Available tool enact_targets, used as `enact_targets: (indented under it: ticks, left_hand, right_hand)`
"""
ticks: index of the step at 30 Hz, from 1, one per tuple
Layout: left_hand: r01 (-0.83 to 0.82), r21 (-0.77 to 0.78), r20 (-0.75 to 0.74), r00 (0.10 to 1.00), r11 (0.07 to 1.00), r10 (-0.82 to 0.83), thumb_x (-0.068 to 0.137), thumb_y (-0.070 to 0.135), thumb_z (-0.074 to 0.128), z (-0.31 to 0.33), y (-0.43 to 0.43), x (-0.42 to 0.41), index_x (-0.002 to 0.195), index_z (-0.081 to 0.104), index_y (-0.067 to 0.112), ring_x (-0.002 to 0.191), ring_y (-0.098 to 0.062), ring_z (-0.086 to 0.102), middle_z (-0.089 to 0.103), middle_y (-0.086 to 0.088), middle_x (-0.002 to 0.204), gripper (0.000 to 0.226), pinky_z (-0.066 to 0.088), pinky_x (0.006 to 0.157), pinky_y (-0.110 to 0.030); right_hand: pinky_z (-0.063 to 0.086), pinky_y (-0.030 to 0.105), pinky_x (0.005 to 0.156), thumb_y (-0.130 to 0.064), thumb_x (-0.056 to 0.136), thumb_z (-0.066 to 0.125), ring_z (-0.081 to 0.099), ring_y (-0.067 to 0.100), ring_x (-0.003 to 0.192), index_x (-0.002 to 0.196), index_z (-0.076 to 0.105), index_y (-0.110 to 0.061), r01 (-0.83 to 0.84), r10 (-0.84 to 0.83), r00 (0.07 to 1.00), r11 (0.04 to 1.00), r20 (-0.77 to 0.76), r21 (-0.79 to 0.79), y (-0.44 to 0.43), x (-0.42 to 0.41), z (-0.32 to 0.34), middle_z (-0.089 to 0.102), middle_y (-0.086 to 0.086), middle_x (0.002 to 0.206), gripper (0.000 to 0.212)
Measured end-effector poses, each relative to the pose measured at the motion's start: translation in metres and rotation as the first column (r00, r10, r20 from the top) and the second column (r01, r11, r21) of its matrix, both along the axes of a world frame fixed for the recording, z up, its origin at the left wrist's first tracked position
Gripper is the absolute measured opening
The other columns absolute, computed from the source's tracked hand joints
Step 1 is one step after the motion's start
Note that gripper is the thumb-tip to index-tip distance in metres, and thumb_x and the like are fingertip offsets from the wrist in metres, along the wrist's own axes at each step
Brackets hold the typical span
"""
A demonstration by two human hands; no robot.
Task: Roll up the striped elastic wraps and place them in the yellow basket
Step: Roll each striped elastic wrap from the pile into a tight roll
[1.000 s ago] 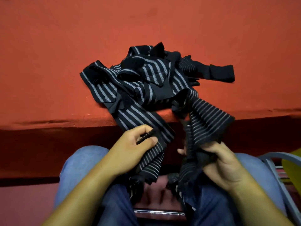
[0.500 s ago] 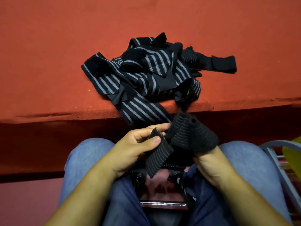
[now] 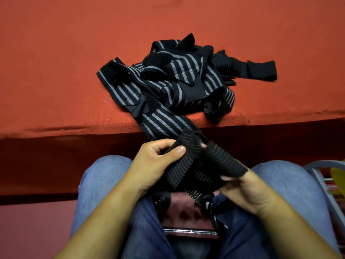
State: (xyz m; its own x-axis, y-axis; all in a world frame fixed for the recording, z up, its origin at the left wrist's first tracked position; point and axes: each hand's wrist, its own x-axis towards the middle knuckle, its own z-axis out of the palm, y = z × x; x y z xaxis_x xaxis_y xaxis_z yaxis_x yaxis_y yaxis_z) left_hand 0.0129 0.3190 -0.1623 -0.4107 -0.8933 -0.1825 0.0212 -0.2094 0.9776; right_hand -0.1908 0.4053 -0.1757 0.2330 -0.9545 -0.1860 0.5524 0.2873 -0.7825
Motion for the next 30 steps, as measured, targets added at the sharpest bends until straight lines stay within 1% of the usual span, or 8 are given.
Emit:
enact_targets:
  ticks: [3, 9, 13, 16, 22, 25, 28, 30]
  left_hand:
    - [-0.054, 0.003, -0.025, 0.998, 0.999, 0.054, 0.082, 0.028, 0.076, 0.0, -0.001, 0.001, 0.095, 0.081, 0.012, 0.088, -0.017, 0.073, 0.08, -0.012, 0.097, 0.021, 0.058, 0.078, -0.026]
    - [-0.07, 0.049, -0.055, 0.996, 0.996, 0.073, 0.08, 0.032, 0.076, -0.001, -0.003, 0.001, 0.099, 0.081, 0.01, 0.09, -0.022, 0.074, 0.079, -0.016, 0.101, 0.029, 0.061, 0.083, -0.033]
    - [-0.101, 0.048, -0.057, 0.993, 0.994, 0.103, 0.081, 0.031, 0.076, -0.002, -0.004, 0.001, 0.101, 0.081, 0.01, 0.092, -0.024, 0.075, 0.079, -0.016, 0.102, 0.029, 0.059, 0.086, -0.036]
    - [-0.131, 0.072, -0.077, 0.988, 0.989, 0.136, 0.083, 0.029, 0.075, -0.003, -0.006, 0.002, 0.104, 0.079, 0.006, 0.094, -0.027, 0.075, 0.078, -0.018, 0.104, 0.031, 0.058, 0.089, -0.038]
    - [-0.081, 0.031, -0.029, 0.996, 0.996, 0.082, 0.083, 0.031, 0.075, -0.005, -0.005, 0.002, 0.102, 0.079, 0.008, 0.096, -0.027, 0.073, 0.078, -0.018, 0.104, 0.03, 0.056, 0.094, -0.044]
    - [-0.043, -0.072, 0.065, 0.997, 0.996, 0.048, 0.092, 0.023, 0.074, -0.006, -0.004, 0.002, 0.097, 0.08, 0.01, 0.089, -0.018, 0.073, 0.08, -0.011, 0.097, 0.015, 0.058, 0.085, -0.035]
    - [0.002, -0.189, 0.181, 0.983, 0.982, 0.033, 0.095, 0.018, 0.074, -0.007, -0.004, 0.002, 0.093, 0.08, 0.015, 0.086, -0.01, 0.073, 0.081, -0.002, 0.092, 0.007, 0.057, 0.08, -0.025]
    - [0.019, -0.213, 0.204, 0.979, 0.977, 0.026, 0.094, 0.017, 0.075, -0.007, -0.004, 0.002, 0.094, 0.08, 0.017, 0.087, -0.009, 0.075, 0.081, 0.002, 0.092, 0.006, 0.056, 0.079, -0.022]
  right_hand:
    - [0.062, 0.036, 0.084, -0.033, 0.039, 0.103, 0.075, 0.024, 0.107, 0.105, 0.084, -0.013, 0.098, -0.102, 0.991, 0.994, 0.087, 0.057, -0.001, -0.005, -0.001, 0.078, 0.011, 0.116, 0.072]
    - [0.06, 0.038, 0.091, -0.026, 0.052, 0.1, 0.074, 0.025, 0.111, 0.109, 0.082, -0.012, 0.099, -0.103, 0.979, 0.995, 0.177, 0.031, -0.002, -0.01, 0.002, 0.078, 0.01, 0.117, 0.062]
    - [0.049, 0.037, 0.109, -0.002, 0.086, 0.075, 0.061, 0.024, 0.133, 0.14, 0.065, -0.013, -0.092, 0.113, 0.974, 0.989, 0.197, -0.115, 0.001, -0.013, 0.002, 0.066, 0.009, 0.14, 0.056]
    - [0.054, 0.041, 0.103, -0.009, 0.071, 0.087, 0.067, 0.029, 0.125, 0.13, 0.073, -0.016, -0.054, 0.055, 0.986, 0.999, 0.156, -0.008, 0.001, -0.013, -0.005, 0.071, 0.012, 0.131, 0.061]
    - [0.055, 0.044, 0.102, -0.015, 0.073, 0.086, 0.069, 0.027, 0.12, 0.123, 0.076, -0.013, -0.045, 0.032, 0.977, 0.997, 0.209, 0.057, 0.002, -0.015, -0.005, 0.074, 0.011, 0.125, 0.051]
    - [0.042, 0.046, 0.116, -0.003, 0.095, 0.065, 0.055, 0.033, 0.138, 0.149, 0.05, -0.003, -0.187, 0.197, 0.951, 0.98, 0.24, -0.062, 0.006, -0.014, 0.001, 0.057, 0.021, 0.147, 0.057]
    - [0.024, 0.054, 0.125, -0.036, 0.096, 0.074, 0.035, 0.04, 0.15, 0.159, 0.031, -0.001, -0.221, 0.226, 0.965, 0.974, 0.13, -0.057, 0.007, -0.018, -0.004, 0.037, 0.025, 0.161, 0.084]
    - [0.02, 0.055, 0.127, -0.055, 0.092, 0.071, 0.033, 0.041, 0.151, 0.161, 0.029, -0.001, -0.277, 0.285, 0.926, 0.958, 0.248, -0.066, 0.003, -0.018, -0.005, 0.033, 0.026, 0.163, 0.097]
